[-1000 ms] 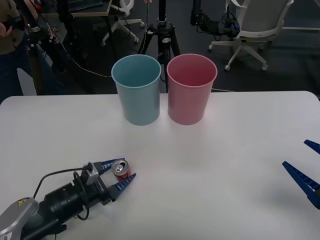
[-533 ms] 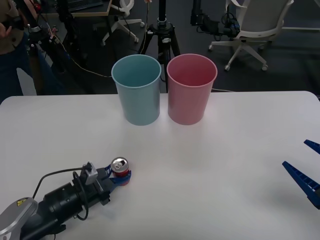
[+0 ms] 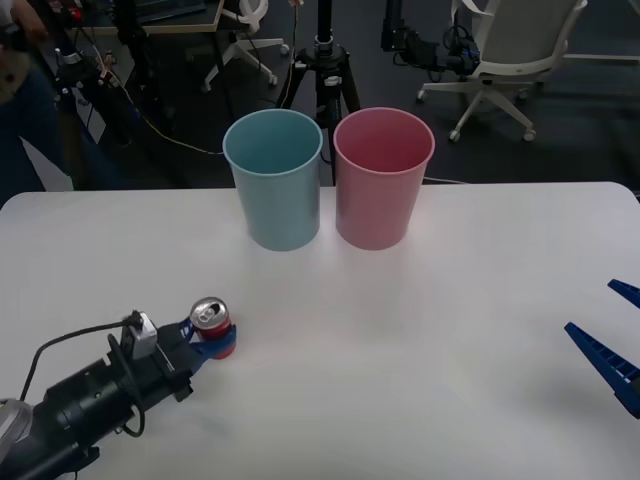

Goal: Grasp the object on the table and drop it into the matching bin: aluminum can to the light blue bin, PET bottle to the pink bin.

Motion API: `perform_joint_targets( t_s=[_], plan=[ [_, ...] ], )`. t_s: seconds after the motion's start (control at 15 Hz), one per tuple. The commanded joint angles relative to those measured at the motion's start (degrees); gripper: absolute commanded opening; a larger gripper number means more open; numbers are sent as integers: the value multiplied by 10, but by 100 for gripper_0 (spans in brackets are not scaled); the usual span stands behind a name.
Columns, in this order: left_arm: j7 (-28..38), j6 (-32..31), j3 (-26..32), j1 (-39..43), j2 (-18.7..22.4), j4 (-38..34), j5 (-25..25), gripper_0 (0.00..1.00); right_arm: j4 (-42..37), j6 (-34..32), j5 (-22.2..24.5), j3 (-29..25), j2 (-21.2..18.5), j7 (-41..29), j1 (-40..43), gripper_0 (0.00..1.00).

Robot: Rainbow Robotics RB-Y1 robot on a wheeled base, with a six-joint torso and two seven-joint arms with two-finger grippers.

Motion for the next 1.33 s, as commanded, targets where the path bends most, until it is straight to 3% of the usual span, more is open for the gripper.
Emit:
perform_joint_targets(
  t_s=[0.07, 0.33, 0.67, 1.0, 1.13, 1.33],
  plan=[
    [10, 4, 51, 22, 0, -30, -9, 0, 0, 0, 0, 0, 0, 0, 0, 100],
    [12, 4, 107, 22, 0, -34, -11, 0, 0, 0, 0, 0, 0, 0, 0, 100],
    [34, 21, 107, 20, 13, -81, -7, 0, 0, 0, 0, 0, 0, 0, 0, 100],
    [57, 49, 84, -22, 74, -96, 66, 0, 0, 0, 0, 0, 0, 0, 0, 100],
    [68, 60, 84, -48, 99, -104, 68, 0, 0, 0, 0, 0, 0, 0, 0, 100],
    [151, 63, 83, -93, 131, -107, 48, 0, 0, 0, 0, 0, 0, 0, 0, 100]
  ],
)
